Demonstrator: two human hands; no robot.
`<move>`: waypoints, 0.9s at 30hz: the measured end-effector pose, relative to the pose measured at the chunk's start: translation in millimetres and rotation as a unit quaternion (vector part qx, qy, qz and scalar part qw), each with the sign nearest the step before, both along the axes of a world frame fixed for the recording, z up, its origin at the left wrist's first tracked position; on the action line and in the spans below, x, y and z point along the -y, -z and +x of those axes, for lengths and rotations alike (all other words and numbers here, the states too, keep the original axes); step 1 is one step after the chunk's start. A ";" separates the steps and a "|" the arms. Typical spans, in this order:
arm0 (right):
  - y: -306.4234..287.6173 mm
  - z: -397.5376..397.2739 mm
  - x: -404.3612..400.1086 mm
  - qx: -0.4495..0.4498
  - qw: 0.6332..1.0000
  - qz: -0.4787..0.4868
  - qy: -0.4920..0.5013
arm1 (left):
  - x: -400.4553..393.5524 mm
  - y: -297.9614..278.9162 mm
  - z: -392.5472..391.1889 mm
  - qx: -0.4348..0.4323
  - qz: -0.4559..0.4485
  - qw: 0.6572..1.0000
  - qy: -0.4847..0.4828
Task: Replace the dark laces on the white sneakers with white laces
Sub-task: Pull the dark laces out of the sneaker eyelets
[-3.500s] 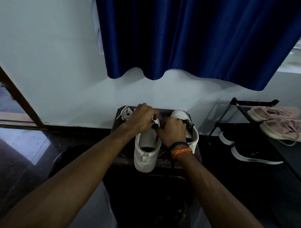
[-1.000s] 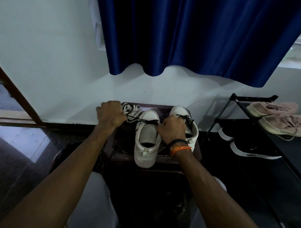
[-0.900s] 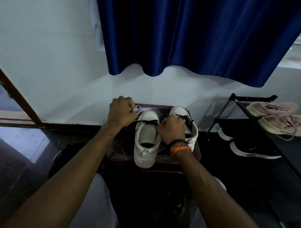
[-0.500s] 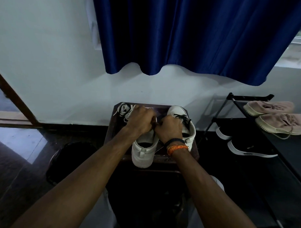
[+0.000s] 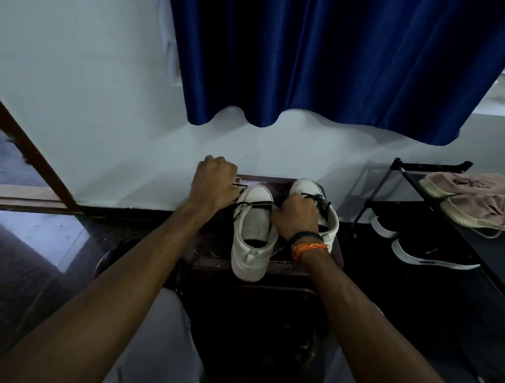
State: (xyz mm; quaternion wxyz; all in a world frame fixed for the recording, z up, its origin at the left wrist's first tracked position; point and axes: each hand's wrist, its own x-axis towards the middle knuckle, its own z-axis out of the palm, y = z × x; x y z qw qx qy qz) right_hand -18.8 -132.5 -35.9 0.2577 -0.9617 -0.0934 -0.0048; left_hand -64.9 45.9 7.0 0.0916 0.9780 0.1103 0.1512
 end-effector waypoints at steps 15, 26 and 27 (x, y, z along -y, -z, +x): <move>-9.1 11.2 -15.9 0.007 0.981 -0.048 -0.189 | -23.7 17.2 -16.1 0.021 -0.304 0.940 -0.151; -15.4 18.6 -29.2 0.048 0.976 0.130 -0.169 | 26.1 37.5 -33.3 -0.033 -0.365 0.929 -0.053; -18.5 19.5 -28.4 0.019 0.973 0.179 -0.145 | 26.8 39.0 -35.2 -0.032 -0.363 0.930 -0.057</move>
